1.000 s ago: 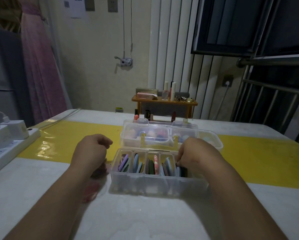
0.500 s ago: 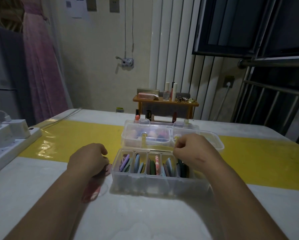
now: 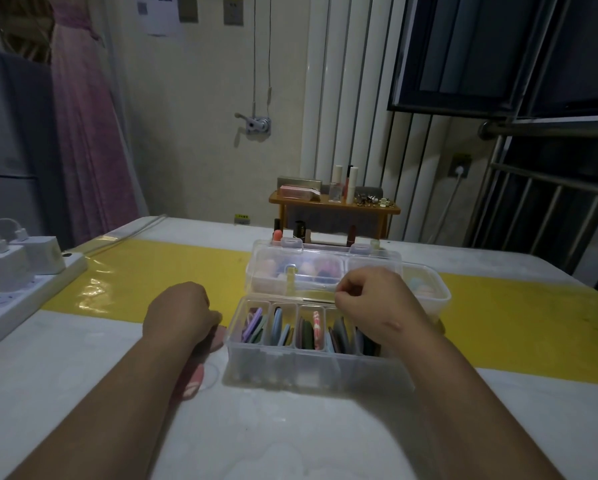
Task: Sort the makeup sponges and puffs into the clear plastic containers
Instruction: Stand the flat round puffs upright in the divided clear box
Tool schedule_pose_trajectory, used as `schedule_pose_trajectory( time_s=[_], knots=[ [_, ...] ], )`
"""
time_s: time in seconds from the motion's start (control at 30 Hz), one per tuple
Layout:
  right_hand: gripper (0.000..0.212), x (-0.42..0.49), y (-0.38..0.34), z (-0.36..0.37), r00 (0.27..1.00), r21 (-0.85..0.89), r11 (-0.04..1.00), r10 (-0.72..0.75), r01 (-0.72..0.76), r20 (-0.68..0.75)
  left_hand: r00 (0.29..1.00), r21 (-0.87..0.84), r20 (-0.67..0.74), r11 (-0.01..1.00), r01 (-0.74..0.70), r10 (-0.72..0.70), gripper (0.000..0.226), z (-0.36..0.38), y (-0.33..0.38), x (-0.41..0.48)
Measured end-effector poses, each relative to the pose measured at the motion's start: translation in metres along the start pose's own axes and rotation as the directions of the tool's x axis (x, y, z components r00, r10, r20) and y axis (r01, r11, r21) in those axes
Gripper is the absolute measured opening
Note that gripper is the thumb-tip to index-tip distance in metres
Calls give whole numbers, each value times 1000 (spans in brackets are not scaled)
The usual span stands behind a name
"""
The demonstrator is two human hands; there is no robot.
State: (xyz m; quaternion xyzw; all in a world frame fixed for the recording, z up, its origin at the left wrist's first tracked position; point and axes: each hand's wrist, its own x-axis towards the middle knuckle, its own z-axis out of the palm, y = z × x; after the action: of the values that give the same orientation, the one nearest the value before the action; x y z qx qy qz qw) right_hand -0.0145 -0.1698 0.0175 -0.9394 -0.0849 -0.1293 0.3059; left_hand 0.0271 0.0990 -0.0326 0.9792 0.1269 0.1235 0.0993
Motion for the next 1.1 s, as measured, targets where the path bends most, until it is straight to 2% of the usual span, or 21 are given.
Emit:
schedule_pose_trajectory(
  time_s=[0.1,0.2,0.33,0.4,0.47,0.53,0.57,0.67,0.7,0.77,0.9,1.0,1.1],
  knots=[
    [14,0,0,1,1000,11,1000,-2,3,-11,997,-12,-71,1000,16,-17,14,-1,1,-1],
    [14,0,1,1,999,26,1000,-15,16,-41,988,-58,-156,998,2,-11,25,-4,4,-6],
    [13,0,1,1,994,65,997,-32,38,-100,939,-236,-343,970,-62,-23,27,-14,11,-12],
    [13,0,0,1,992,87,995,-37,48,-121,898,-372,-437,919,-133,-46,22,-19,14,-17],
    [13,0,-2,0,992,111,992,-46,60,-120,865,-515,-493,832,-209,-88,16,-23,19,-23],
    [13,0,-3,0,993,141,987,-62,76,-101,868,-636,-484,726,-261,-111,9,-25,23,-26],
    [13,0,-4,0,994,159,984,-72,85,-85,887,-714,-446,647,-269,-123,8,-24,25,-26],
    [12,-1,-5,1,994,215,971,-98,106,-46,962,-927,-253,311,-210,-104,15,-26,33,-26],
    [14,-1,-6,1,994,235,966,-102,107,-33,975,-955,-209,232,-185,-81,16,-26,34,-26],
    [17,-1,-8,2,994,274,956,-112,106,8,985,-973,-173,158,-167,-24,17,-27,37,-28],
    [28,-5,-13,5,977,346,929,-179,130,115,979,-976,-173,114,-185,110,16,-29,45,-37],
    [25,-5,-16,7,970,337,929,-205,153,127,962,-954,-186,197,-225,199,18,-30,48,-42],
    [21,-5,-16,7,976,346,926,-195,151,96,945,-897,-224,328,-295,237,21,-29,50,-43]
  ],
)
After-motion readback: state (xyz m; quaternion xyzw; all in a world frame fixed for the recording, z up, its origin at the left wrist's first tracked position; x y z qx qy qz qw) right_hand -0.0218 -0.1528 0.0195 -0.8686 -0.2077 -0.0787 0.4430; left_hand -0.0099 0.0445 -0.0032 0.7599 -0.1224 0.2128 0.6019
